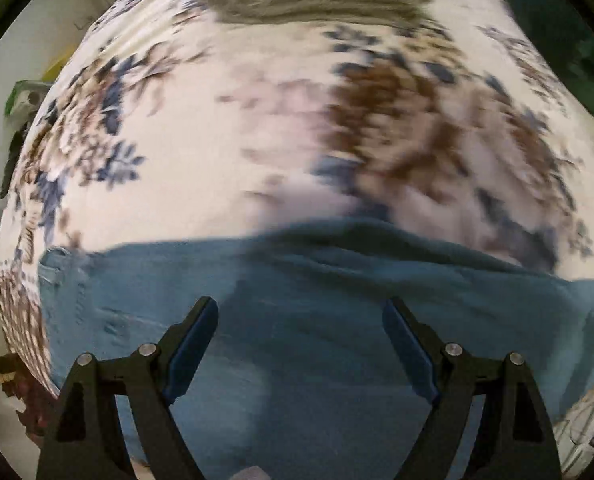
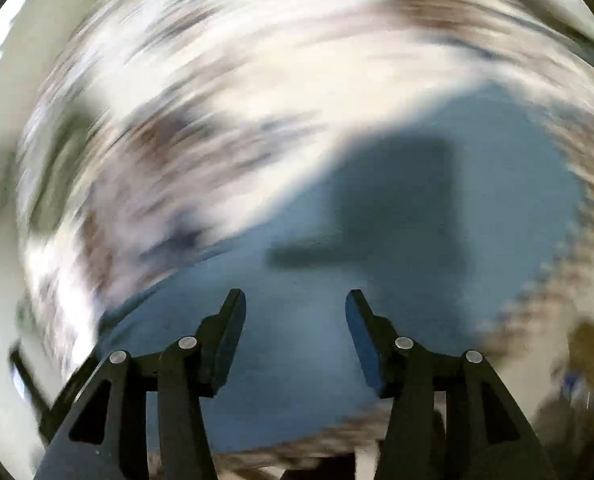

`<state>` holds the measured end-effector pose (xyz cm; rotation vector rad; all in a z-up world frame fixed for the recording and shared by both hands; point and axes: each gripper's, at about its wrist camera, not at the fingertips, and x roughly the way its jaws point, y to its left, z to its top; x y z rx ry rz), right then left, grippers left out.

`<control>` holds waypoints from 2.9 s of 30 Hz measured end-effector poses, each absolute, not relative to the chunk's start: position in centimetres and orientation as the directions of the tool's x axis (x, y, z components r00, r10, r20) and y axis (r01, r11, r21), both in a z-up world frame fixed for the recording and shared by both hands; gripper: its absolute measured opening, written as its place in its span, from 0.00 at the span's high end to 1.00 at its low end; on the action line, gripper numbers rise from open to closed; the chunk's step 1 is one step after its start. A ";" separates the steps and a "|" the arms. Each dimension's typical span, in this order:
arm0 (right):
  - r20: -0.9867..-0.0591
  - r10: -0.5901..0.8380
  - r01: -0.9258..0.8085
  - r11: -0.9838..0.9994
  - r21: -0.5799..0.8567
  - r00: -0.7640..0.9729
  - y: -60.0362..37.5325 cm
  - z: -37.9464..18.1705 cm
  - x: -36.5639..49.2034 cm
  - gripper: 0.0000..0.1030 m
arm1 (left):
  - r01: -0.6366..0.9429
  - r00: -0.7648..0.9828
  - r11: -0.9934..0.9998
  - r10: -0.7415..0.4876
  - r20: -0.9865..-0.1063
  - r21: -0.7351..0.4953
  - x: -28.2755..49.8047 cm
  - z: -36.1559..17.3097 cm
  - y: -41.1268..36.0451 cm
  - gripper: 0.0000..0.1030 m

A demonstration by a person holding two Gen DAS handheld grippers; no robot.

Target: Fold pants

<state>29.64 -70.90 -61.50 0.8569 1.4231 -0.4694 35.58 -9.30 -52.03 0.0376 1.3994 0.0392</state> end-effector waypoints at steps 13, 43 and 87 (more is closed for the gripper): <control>-0.943 0.128 0.921 0.211 0.328 0.306 -86.4 -69.4 14.4 0.67 | 0.073 0.052 0.997 0.018 -0.999 0.021 33.7 -59.2 -22.4 0.17; -0.606 0.257 0.627 -0.001 0.779 0.753 -74.0 -74.9 8.3 0.42 | 0.037 0.053 0.997 0.060 -0.997 0.062 33.1 -61.6 -22.1 0.00; -0.930 0.306 0.254 0.901 0.352 0.203 -15.8 -69.9 28.4 0.67 | -0.305 0.141 0.948 -0.052 -0.989 -0.093 22.1 -51.5 9.8 0.00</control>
